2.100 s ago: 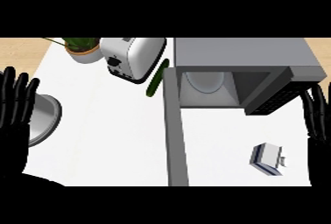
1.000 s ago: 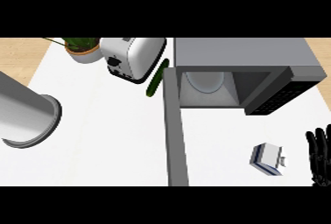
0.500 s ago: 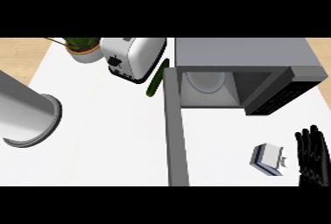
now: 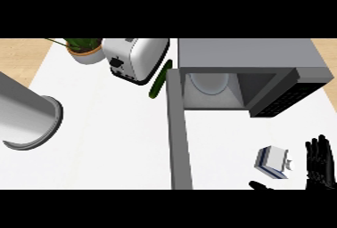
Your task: Pick up the milk, place it into the microwave and close the microwave
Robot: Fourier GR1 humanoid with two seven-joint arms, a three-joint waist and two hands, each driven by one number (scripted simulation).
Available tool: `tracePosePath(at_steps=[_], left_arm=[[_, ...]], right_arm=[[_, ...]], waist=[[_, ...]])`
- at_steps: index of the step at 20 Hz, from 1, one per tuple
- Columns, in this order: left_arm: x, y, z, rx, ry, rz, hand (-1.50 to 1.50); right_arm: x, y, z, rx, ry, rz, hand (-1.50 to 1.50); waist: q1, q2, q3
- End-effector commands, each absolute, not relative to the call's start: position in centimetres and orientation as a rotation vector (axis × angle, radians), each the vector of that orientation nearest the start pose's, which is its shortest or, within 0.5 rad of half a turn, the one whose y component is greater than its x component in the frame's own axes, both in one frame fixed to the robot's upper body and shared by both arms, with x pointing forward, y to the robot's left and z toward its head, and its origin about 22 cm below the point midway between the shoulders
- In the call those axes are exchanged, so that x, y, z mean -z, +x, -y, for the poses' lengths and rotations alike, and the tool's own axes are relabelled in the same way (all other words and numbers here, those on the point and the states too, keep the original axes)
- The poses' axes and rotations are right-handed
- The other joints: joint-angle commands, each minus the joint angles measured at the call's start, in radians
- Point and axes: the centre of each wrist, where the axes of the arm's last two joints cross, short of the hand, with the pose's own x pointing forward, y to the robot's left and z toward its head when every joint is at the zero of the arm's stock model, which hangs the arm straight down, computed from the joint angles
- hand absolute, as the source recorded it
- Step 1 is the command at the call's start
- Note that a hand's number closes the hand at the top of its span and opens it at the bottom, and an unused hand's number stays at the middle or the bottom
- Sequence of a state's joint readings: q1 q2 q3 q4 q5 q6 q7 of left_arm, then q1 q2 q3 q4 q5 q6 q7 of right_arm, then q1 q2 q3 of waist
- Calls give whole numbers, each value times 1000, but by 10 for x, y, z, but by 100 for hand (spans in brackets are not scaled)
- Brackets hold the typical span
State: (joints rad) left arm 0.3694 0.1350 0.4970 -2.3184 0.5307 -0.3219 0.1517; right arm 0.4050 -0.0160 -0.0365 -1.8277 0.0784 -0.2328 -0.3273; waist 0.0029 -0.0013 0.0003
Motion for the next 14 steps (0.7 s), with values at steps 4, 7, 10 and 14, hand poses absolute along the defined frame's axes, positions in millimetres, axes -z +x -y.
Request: tracePosePath(at_steps=[4, 7, 10, 14], left_arm=[[-142, 83, -335, -55, 54, 1955, -150], [-138, 97, -340, -68, 30, 1949, -150], [-142, 96, -332, -42, 56, 1965, -150], [-135, 80, -353, -41, 38, 1956, -150]], right_arm=[[54, 126, 295, 169, -530, 1716, -150], [67, 122, 306, 183, -511, 1698, -150], [86, 141, 325, 179, -484, 1718, -150], [110, 138, 327, 198, -485, 1696, -150]], waist=[[3, -1, 0], [-2, 0, 0], [0, 1, 1], [8, 0, 0]])
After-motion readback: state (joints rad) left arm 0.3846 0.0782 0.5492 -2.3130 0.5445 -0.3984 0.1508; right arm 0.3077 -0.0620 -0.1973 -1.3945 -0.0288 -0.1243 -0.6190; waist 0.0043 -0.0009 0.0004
